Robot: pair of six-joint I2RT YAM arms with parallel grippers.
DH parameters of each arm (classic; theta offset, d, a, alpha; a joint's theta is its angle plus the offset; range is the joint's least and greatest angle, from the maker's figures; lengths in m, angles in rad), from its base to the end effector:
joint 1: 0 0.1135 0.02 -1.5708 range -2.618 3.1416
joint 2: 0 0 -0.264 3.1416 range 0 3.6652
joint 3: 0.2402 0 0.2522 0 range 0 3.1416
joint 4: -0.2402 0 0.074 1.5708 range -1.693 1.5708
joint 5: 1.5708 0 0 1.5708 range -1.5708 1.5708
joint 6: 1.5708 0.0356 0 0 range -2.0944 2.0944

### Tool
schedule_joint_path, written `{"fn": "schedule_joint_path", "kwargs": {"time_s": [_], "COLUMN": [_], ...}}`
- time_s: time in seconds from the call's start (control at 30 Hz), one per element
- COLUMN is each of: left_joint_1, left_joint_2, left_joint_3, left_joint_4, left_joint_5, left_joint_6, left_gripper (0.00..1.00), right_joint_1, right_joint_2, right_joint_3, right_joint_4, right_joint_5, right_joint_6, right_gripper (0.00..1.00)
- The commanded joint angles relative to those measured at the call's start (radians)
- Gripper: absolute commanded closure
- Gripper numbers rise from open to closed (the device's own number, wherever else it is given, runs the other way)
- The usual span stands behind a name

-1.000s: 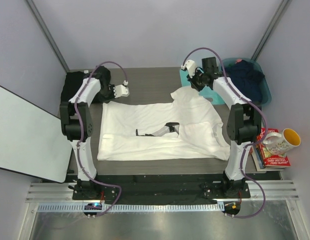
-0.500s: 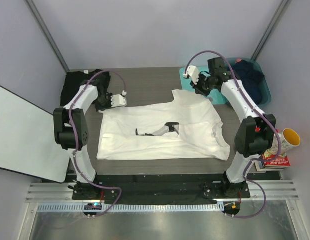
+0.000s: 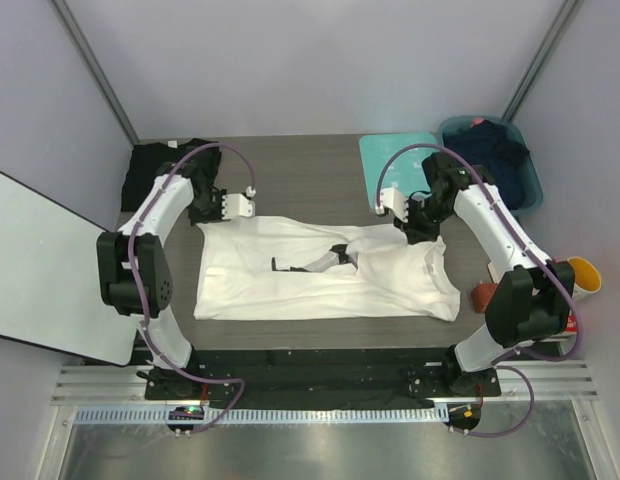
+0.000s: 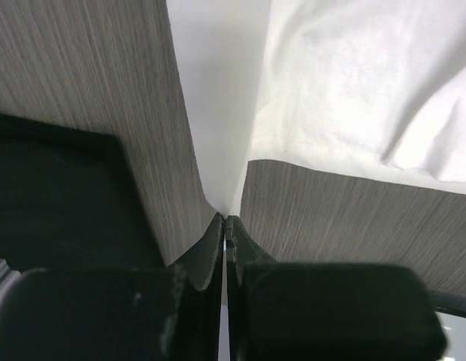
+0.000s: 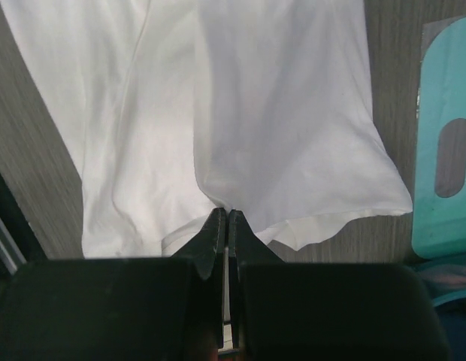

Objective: Fold and stack the t-shirts
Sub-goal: Fold the tshirt

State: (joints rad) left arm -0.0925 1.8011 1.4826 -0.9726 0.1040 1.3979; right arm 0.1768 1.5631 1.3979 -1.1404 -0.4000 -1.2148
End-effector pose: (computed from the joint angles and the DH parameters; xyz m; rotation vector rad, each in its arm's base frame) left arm 0.3600 -0.0371 0.2456 1.9508 2.0834 0.1260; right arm 0.2904 0.0660 0.2933 -1.7873 2.0262 0.2967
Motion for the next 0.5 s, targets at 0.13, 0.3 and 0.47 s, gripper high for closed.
{"fn": "schedule_joint_path", "kwargs": {"time_s": [0.13, 0.3, 0.47], "left_joint_1": [-0.021, -0.023, -0.024], "left_joint_2": [-0.098, -0.155, -0.195], "left_joint_3": [-0.011, -0.116, -0.177], "left_joint_4": [-0.179, -0.178, -0.178], "left_joint_5": [0.02, -0.035, -0.053], "left_joint_6": [0.084, 0.16, 0.217], "left_gripper": [1.0, 1.0, 1.0], "right_joint_1": [-0.005, -0.007, -0.007], "right_joint_2": [-0.086, -0.115, -0.141], "right_joint_3": [0.0, -0.036, -0.091], "right_joint_4": [-0.171, -0.234, -0.252], "right_joint_5": [0.042, 0.062, 0.09], "right_joint_6": [-0.129, -0.192, -0.247], "right_gripper": [0.99, 0.99, 0.99]}}
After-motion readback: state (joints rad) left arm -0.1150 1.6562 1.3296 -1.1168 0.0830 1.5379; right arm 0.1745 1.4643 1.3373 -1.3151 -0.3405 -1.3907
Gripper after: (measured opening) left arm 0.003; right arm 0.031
